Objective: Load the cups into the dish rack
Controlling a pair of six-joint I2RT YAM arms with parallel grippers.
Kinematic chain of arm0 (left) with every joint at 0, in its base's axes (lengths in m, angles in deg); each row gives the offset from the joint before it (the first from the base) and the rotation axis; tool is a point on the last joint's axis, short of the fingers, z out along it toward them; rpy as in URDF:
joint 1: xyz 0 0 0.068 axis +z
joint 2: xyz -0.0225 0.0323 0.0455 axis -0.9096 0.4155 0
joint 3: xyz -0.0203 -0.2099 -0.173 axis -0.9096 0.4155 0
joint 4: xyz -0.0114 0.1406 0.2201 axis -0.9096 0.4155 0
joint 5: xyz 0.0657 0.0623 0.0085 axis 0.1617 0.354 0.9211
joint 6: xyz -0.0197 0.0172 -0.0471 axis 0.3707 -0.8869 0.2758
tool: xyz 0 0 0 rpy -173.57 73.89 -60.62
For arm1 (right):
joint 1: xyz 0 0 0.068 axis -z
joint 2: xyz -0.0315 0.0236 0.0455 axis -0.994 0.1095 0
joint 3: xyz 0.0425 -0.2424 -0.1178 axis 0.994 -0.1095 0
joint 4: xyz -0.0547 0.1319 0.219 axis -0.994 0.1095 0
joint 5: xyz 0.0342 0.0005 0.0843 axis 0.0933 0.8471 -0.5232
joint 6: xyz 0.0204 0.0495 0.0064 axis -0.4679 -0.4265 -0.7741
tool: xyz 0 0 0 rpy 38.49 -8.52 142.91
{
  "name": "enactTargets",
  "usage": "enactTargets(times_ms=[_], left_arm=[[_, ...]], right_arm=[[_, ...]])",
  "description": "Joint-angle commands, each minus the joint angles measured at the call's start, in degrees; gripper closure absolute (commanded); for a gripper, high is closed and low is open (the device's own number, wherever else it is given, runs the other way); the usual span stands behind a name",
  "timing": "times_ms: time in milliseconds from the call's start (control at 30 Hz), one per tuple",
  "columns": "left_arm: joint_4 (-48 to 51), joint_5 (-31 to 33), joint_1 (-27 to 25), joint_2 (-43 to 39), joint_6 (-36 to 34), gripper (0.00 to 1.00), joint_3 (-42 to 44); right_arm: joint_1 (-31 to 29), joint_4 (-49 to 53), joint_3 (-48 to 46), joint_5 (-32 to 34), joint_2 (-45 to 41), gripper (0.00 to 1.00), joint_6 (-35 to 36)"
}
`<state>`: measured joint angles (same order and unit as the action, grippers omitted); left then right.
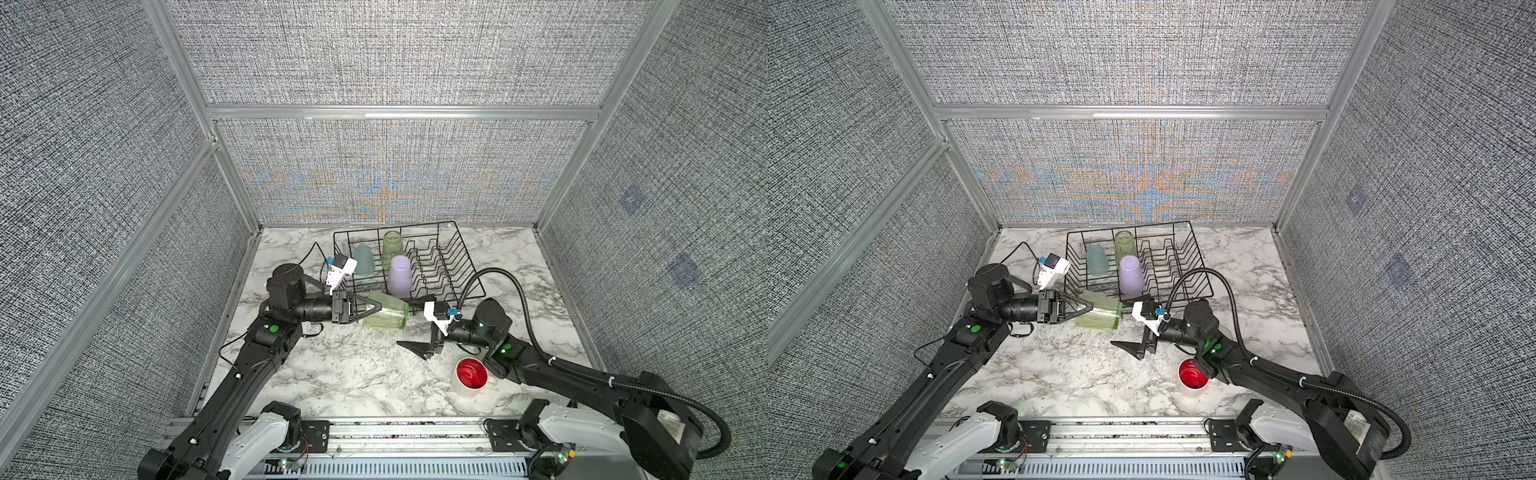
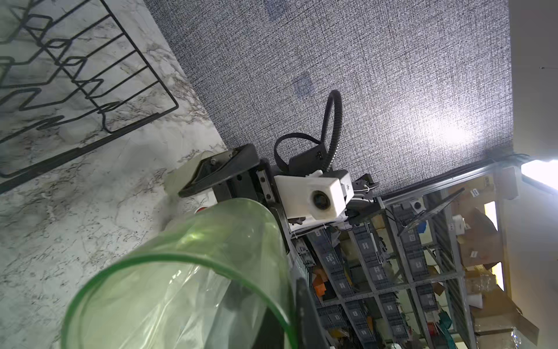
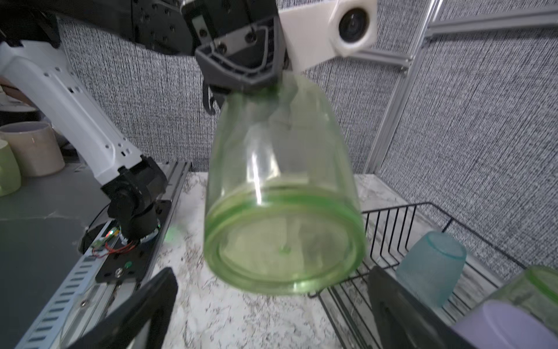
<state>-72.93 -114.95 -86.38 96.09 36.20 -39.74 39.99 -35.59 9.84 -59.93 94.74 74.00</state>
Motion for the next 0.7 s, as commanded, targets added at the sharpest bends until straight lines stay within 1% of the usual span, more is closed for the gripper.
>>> enactTargets(times_ms=[0,100,200,267,333,467,533,667], left_arm=[[-9.76,-0.02,-1.06,0.96,4.93,1.0,0.45],[-11.35,1.27,-2.21,1.1,5.73,1.0,0.59],[-14.35,2.1,-2.77,0.6,7.25,1.0,1.17],[-14.66,2.45,-2.89,0.5,7.31,1.0,1.28],[-14.75,2.87,-2.93,0.37,7.31,1.0,1.86],[-14.92,3.79,-2.9,0.47,7.4,1.0,2.48],[-15.33,3.86,-2.96,0.92,7.55,1.0,2.27],[-16.92,4.37,-2.97,1.02,8.09,1.0,2.35]], right_arm=[[1.45,-18.06,-0.29,-2.69,2.95,0.05,-8.5],[2.3,-24.78,0.09,-6.02,7.1,0.1,-12.14],[2.62,-32.57,0.08,-7.23,10.29,0.15,-17.03],[2.7,-31.05,0.36,-8.4,10.24,0.19,-17.11],[2.77,-32.59,0.13,-7.65,10.92,0.21,-16.9],[2.77,-32.54,0.54,-7.65,9.76,0.2,-17.3],[2.68,-32.54,0.6,-7.6,10.01,0.19,-16.7],[2.68,-32.6,1.68,-7.87,11.14,0.22,-17.33]])
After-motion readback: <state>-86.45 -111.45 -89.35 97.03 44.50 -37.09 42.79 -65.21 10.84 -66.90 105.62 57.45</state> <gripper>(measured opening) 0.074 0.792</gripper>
